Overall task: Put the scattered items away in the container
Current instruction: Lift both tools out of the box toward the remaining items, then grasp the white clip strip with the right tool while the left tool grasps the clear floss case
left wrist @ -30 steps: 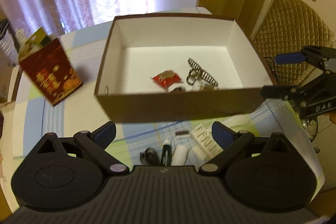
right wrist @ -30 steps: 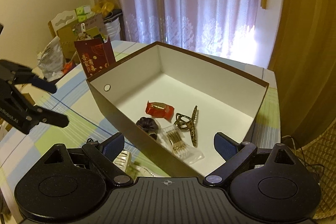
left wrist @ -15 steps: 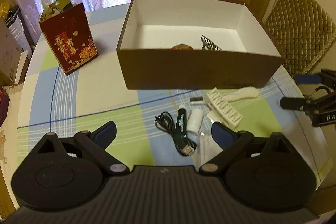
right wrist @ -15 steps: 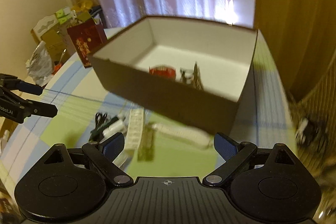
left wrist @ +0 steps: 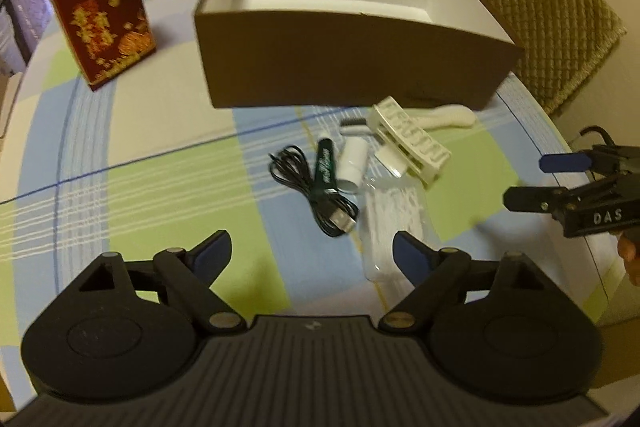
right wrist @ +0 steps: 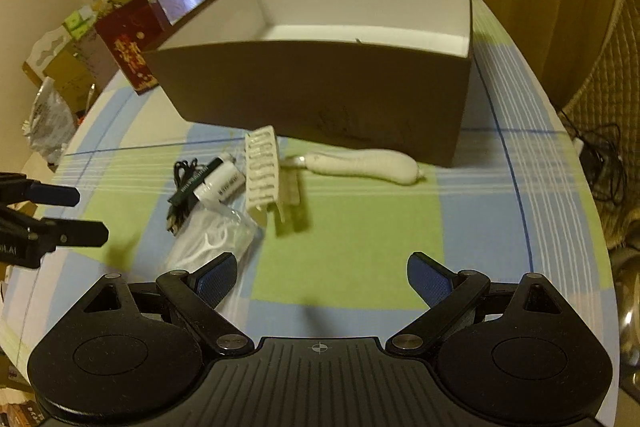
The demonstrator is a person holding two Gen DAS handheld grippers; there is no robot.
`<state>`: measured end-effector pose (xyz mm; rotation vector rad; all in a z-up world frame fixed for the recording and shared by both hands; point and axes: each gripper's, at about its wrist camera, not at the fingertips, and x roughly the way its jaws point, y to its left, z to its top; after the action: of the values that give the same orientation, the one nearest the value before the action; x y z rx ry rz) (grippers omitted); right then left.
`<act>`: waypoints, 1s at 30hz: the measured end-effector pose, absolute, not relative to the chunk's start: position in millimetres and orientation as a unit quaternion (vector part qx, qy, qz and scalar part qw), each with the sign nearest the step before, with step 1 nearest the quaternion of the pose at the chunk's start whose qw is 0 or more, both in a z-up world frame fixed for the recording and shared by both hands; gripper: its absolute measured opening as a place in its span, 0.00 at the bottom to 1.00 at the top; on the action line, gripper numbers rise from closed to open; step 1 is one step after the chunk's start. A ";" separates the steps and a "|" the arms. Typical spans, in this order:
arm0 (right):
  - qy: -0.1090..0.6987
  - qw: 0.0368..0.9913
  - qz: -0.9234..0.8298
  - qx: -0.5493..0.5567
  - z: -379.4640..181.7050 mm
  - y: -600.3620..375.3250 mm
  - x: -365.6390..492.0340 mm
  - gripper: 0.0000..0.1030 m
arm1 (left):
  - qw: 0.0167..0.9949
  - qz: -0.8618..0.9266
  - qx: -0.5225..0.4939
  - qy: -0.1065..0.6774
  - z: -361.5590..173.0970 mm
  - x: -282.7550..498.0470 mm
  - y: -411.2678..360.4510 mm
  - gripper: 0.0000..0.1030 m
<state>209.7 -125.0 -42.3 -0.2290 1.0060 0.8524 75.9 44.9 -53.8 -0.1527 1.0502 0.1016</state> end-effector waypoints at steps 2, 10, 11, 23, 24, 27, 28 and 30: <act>0.468 0.787 0.388 -0.108 -44.3 -129.4 209.9 0.94 | 0.859 0.040 -0.069 0.506 -59.2 76.7 40.3 0.79; 0.480 0.795 0.356 -0.107 -53.3 -150.7 212.7 0.94 | 0.857 0.007 -0.065 0.512 -74.4 87.4 23.5 0.77; 0.481 0.795 0.354 -0.107 -53.2 -152.5 213.3 0.94 | 0.857 0.003 -0.066 0.512 -76.2 89.1 21.3 0.77; 0.492 0.799 0.332 -0.098 -57.1 -175.9 228.9 0.94 | 0.840 -0.010 -0.056 0.540 -112.8 118.8 -14.6 0.62; 0.493 0.798 0.332 -0.098 -57.4 -176.2 229.7 0.94 | 0.838 -0.008 -0.056 0.542 -115.8 119.9 -15.7 0.55; 0.493 0.796 0.336 -0.100 -58.6 -174.2 231.8 0.94 | 0.838 -0.002 -0.046 0.544 -121.8 119.1 -19.5 0.52; 0.494 0.795 0.338 -0.100 -59.2 -172.8 232.6 0.94 | 0.840 -0.004 -0.043 0.542 -121.8 116.9 -19.9 0.52; 0.495 0.792 0.344 -0.100 -60.2 -169.2 234.0 0.94 | 0.839 -0.007 -0.043 0.542 -121.5 112.1 -19.5 0.52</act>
<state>234.0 -169.2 -60.2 -0.2157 1.0640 0.7406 112.1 -19.5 -121.5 -0.0919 1.1473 -0.0155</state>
